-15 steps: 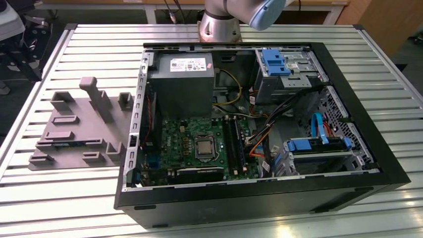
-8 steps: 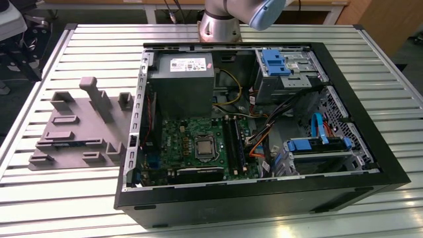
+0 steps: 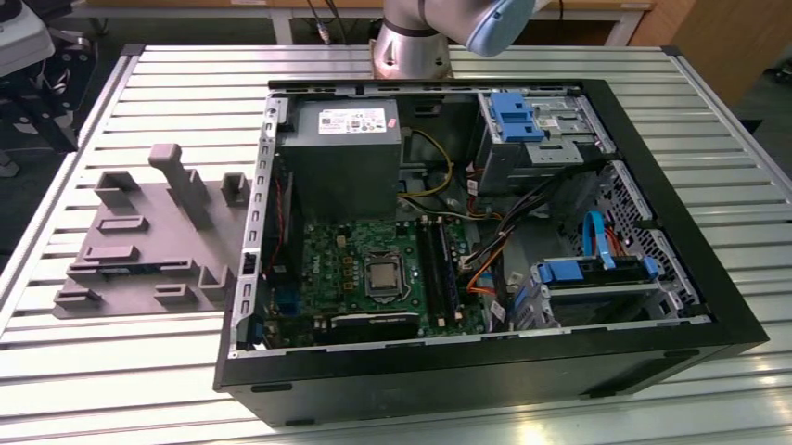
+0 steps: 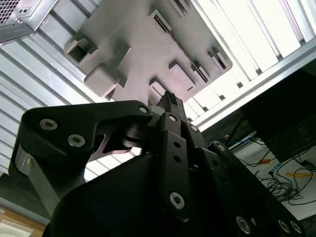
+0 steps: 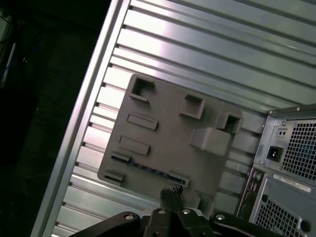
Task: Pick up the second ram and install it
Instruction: 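Pick up the second ram and move it above second insertion slot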
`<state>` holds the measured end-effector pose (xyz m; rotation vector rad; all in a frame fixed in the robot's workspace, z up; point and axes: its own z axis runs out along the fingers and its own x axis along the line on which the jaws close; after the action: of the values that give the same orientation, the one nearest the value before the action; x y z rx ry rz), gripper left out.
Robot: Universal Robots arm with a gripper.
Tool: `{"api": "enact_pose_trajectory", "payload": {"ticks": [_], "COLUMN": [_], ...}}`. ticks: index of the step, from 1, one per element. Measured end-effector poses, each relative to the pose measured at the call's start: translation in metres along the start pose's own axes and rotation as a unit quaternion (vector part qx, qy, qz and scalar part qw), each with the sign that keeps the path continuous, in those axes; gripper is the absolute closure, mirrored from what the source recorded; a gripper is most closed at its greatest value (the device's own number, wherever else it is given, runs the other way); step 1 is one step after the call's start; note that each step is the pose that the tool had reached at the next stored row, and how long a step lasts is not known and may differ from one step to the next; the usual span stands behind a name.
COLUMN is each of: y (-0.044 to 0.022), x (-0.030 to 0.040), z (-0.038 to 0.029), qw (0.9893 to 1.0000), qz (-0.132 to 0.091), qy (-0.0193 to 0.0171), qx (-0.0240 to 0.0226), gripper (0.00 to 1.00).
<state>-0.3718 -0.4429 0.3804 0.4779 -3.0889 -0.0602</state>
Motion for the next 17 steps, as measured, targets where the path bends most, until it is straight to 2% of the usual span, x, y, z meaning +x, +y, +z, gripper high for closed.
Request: {"api": "enact_pose_trajectory", "payload": {"ticks": [7, 17], "y": [0.0000, 0.0000], "x": [0.0000, 0.0000], "z": [0.0000, 0.0000], "qw": [0.9997, 0.9977], "qz": [-0.025, -0.067], "qy": [0.0010, 0.0027], "qx": [0.0002, 0.0006], "gripper": [0.89, 0.89]}}
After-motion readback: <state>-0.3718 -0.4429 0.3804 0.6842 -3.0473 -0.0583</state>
